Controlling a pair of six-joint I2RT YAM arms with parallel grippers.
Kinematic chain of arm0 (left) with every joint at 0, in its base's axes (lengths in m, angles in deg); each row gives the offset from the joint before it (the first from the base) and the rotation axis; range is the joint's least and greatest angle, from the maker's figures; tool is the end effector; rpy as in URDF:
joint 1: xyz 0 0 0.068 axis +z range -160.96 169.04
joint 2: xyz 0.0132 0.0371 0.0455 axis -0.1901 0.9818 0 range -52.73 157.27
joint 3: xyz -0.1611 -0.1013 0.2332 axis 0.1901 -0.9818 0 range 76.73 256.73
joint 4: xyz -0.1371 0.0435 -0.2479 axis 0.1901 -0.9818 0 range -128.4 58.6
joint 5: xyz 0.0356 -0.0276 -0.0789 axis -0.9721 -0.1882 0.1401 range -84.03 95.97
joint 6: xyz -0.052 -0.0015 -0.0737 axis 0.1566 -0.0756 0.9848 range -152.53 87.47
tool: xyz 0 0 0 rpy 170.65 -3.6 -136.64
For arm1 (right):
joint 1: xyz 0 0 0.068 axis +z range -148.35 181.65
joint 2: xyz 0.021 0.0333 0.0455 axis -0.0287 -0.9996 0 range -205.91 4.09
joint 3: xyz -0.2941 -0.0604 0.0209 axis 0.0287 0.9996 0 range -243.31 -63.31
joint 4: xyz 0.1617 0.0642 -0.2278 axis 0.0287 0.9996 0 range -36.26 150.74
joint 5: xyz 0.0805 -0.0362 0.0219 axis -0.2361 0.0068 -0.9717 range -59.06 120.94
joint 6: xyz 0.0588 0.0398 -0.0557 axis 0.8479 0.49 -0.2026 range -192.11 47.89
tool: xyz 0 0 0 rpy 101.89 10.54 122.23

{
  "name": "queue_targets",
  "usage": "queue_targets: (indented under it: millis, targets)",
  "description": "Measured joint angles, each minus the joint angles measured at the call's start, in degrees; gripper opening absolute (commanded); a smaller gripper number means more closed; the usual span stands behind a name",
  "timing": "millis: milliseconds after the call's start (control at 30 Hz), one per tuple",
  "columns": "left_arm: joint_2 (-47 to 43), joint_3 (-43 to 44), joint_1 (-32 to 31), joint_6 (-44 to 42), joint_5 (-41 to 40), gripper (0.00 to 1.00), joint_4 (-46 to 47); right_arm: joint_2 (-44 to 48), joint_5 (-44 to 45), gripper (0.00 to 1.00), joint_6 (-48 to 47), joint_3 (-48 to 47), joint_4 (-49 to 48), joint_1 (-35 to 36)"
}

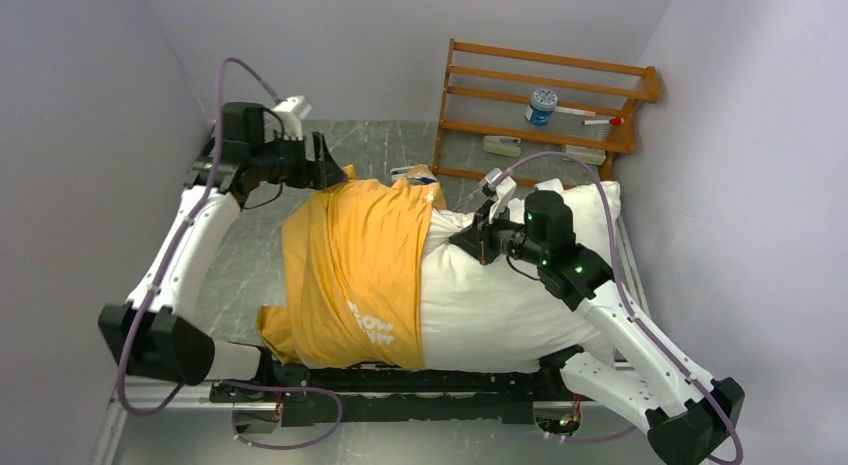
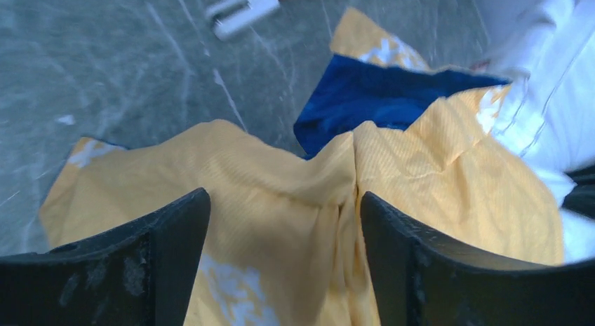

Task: Remove the pillowcase from the pillow
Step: Remove the pillow from the pillowcase.

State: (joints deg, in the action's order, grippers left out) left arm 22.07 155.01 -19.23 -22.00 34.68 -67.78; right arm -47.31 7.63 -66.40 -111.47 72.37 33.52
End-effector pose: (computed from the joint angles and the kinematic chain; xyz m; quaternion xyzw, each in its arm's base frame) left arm 0.3232 -0.0861 0.3941 0.1017 0.8531 -0.2905 0.4212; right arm 0.1949 0.1588 0.3319 -0.2939 0.7647 0.3352 0.4654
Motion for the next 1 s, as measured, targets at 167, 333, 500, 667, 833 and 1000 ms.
queue_targets:
  millis: [167,333,500,667,833,1000]
  targets:
    - [6.6,-0.9,-4.7,-1.7,0.7,0.06,-0.6,0.5,3.6,0.00,-0.3,0.4,-0.3,0.5]
    - [2.0,-3.5,-4.9,4.4,-12.1,0.05,-0.3,0.7,12.3,0.00,1.4,1.0,-2.4,2.1]
    - [-1.1,-4.3,2.1,9.2,-11.4,0.44,-2.0,2.8,17.6,0.00,3.5,2.8,-7.9,3.8]
    - [3.0,-4.3,11.0,7.9,-13.0,0.76,3.1,5.5,26.6,0.00,3.6,6.8,-10.6,2.1]
    - [5.1,-5.3,10.7,7.1,-14.5,0.82,3.7,-6.4,33.8,0.18,4.6,0.3,-8.9,1.9]
    - [4.9,-6.0,10.5,6.0,-12.0,0.81,4.1,-18.8,38.3,0.53,5.5,-11.5,0.0,1.4]
